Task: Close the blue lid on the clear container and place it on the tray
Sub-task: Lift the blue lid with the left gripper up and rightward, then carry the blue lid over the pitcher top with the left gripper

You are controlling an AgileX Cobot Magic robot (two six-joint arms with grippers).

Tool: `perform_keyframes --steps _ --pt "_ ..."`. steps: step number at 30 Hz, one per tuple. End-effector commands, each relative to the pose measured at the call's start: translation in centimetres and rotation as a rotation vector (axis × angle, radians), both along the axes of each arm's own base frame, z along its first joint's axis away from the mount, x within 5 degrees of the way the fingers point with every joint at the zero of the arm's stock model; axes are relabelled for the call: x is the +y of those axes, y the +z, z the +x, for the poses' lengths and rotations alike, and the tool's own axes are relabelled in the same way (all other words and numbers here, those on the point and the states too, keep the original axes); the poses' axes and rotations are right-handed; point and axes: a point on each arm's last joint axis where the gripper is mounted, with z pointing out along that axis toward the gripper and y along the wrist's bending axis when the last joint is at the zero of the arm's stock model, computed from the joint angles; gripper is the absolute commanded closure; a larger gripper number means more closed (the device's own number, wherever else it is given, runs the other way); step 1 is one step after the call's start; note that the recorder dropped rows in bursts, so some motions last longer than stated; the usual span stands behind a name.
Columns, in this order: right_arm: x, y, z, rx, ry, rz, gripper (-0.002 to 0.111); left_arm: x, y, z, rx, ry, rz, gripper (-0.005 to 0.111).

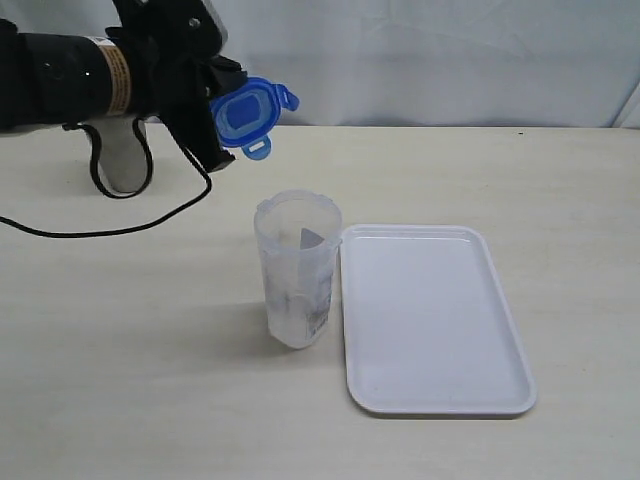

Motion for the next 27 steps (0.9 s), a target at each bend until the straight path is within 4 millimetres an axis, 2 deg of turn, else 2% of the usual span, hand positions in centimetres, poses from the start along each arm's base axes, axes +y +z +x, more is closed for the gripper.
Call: perform_keyframes --steps 1,7,15,27 --pt "0.0 -0.1 0.0 -0.001 -0.006 0.0 0.104 -2.3 -0.2 -1.2 -0.044 -0.039 0.154 0.107" --pt "0.0 -0.1 0.0 -0.001 -0.006 0.0 0.104 -3.5 -0.6 -2.3 -0.066 -0.038 0.302 0.107" --pt "0.0 -0.1 0.0 -0.001 -0.006 0.0 0.104 -2.7 -0.7 -2.1 -0.036 0.064 0.334 0.107" --pt "0.0 -0.1 0.0 -0.001 -0.006 0.0 0.104 -2.0 3.7 -4.0 -0.098 0.094 0.179 0.107"
